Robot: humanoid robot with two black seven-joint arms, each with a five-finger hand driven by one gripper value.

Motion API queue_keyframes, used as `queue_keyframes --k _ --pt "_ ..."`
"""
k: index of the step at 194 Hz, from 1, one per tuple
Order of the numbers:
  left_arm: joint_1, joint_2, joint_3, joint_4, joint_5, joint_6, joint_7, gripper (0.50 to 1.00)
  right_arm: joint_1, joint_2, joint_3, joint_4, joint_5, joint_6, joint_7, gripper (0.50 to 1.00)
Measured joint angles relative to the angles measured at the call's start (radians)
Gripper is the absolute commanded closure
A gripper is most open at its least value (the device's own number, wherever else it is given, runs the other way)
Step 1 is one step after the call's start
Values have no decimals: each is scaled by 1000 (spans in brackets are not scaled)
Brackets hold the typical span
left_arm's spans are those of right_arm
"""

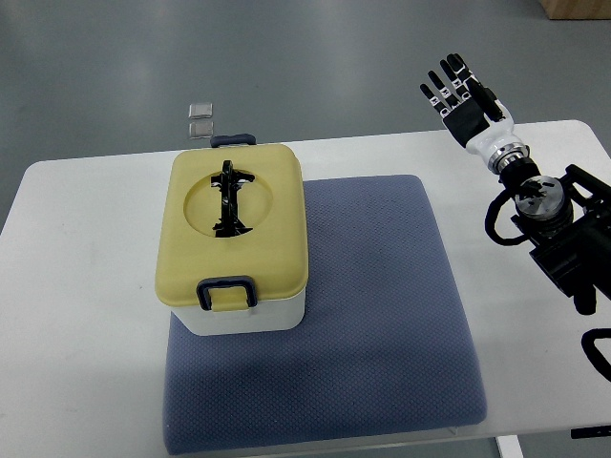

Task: Open white storage box with right hand
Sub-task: 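Move the right hand over the yellow lid of the white box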

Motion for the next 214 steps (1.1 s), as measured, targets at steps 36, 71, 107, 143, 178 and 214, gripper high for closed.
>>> queue_keyframes --k 36,71,107,143,178,214 --pt "0 0 -5 10 -1 2 2 500 0 1 2 0 0 1 3 568" --pt "-1 0 -4 5 -3 9 0 500 41 -5 -20 8 -48 0 4 568" --pt "2 0 1 -2 -3 2 1 500 205 -30 -90 12 -360 2 3 568" --pt "2 0 3 -24 -3 -1 3 500 394 -70 -233 64 -766 53 5 570" --pt "2 0 4 -37 -3 -1 4 500 578 -135 -478 262 -1119 74 88 570" --pt "3 0 4 -55 -3 -1 4 500 766 -157 -811 467 -1473 -41 329 570"
